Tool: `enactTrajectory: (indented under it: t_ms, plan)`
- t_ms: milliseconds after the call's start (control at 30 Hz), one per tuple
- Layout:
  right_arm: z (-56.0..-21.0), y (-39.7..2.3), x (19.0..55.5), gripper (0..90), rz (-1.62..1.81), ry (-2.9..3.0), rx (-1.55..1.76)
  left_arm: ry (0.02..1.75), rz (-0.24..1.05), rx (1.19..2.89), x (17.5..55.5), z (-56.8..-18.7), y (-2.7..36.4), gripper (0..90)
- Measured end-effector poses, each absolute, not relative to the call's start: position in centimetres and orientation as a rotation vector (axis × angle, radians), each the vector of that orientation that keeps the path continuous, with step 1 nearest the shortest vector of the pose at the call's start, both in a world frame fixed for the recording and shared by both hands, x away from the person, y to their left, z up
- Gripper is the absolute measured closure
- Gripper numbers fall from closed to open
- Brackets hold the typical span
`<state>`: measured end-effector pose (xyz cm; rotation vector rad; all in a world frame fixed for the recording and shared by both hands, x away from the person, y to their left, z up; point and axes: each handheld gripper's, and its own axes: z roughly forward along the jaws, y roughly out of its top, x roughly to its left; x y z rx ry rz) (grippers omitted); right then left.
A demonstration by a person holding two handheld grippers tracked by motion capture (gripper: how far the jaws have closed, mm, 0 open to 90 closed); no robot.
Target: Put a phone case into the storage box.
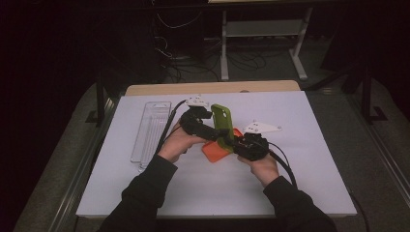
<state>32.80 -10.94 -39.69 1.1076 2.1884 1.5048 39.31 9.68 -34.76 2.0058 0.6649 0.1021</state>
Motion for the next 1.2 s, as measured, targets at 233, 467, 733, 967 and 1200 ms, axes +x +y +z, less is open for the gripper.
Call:
enactTrajectory:
  t_ms: [233,467,733,967,1200]
  plan:
    - [-39.6,-10.7,32.7,75.7,1.517,2.190,1.096,0.673,0.094,1.965,39.6,-35.0,8.9,0.0]
    - [-39.7,-10.5,32.6,75.7,1.510,2.191,1.097,0.692,0.099,1.927,39.6,-35.0,8.4,0.0]
    - [-39.9,-10.5,32.7,75.7,1.485,2.192,1.079,0.707,0.099,1.891,39.8,-35.1,8.4,6.5]
    - [-39.9,-10.4,32.7,75.7,1.463,2.190,1.064,0.705,0.099,1.875,39.8,-35.1,8.6,14.5]
    - [-39.9,-10.5,32.7,73.5,1.441,2.192,1.067,0.713,0.097,1.876,39.8,-35.0,8.7,15.6]
